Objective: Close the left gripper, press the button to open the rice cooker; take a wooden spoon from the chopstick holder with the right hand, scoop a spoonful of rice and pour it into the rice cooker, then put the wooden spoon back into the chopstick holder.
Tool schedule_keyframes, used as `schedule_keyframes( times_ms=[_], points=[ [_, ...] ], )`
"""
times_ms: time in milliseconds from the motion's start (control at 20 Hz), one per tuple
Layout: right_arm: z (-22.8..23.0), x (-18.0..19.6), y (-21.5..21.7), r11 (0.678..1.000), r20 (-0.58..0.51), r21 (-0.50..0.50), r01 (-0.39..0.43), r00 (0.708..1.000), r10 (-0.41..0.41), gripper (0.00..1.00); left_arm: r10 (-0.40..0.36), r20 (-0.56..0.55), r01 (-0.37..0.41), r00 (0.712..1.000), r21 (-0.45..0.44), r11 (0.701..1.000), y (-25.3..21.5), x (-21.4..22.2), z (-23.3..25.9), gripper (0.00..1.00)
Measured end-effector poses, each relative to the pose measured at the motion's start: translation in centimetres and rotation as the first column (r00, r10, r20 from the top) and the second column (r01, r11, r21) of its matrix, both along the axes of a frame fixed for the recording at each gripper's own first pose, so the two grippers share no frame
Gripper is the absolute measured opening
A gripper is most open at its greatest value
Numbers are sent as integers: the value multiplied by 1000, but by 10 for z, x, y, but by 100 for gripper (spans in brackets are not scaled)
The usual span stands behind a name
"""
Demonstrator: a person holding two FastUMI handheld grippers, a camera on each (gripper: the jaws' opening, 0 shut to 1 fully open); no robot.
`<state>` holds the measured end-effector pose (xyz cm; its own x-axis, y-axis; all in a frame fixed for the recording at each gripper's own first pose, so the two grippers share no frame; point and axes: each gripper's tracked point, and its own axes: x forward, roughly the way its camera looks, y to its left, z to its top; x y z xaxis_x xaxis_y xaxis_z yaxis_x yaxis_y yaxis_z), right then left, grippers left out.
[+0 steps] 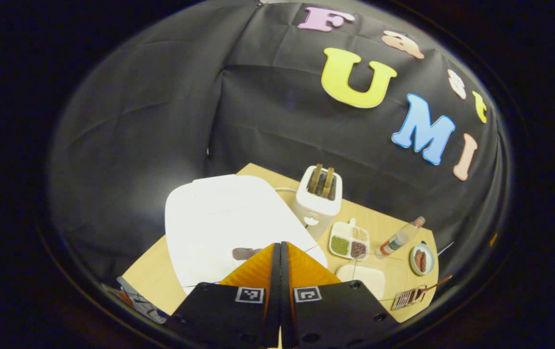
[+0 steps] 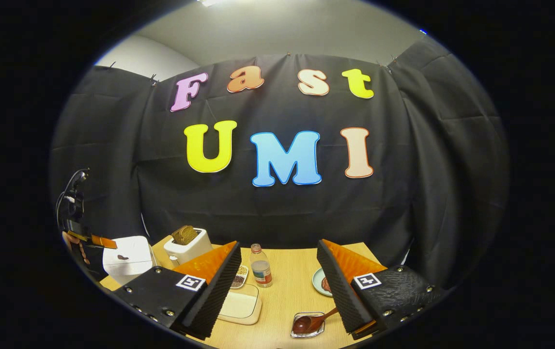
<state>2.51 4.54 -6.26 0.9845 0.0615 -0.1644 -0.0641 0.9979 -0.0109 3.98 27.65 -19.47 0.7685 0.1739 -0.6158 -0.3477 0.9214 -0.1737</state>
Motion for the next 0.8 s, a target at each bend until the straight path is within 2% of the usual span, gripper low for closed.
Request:
schedule_keyframes(
  times_ms=[300,550,800],
  points=[
    [0,4,-3,1000,-6,-6,6,1000,-6,95,1,-49,-3,999,-54,999,8,9,-22,9],
    [1,4,-5,1000,-6,-16,6,1000,-6,95,34,-113,-38,993,-34,999,20,12,-53,9],
    [-6,3,-6,1000,-19,-3,8,1000,-8,95,54,-124,-60,991,-40,997,22,11,-55,8]
  ],
)
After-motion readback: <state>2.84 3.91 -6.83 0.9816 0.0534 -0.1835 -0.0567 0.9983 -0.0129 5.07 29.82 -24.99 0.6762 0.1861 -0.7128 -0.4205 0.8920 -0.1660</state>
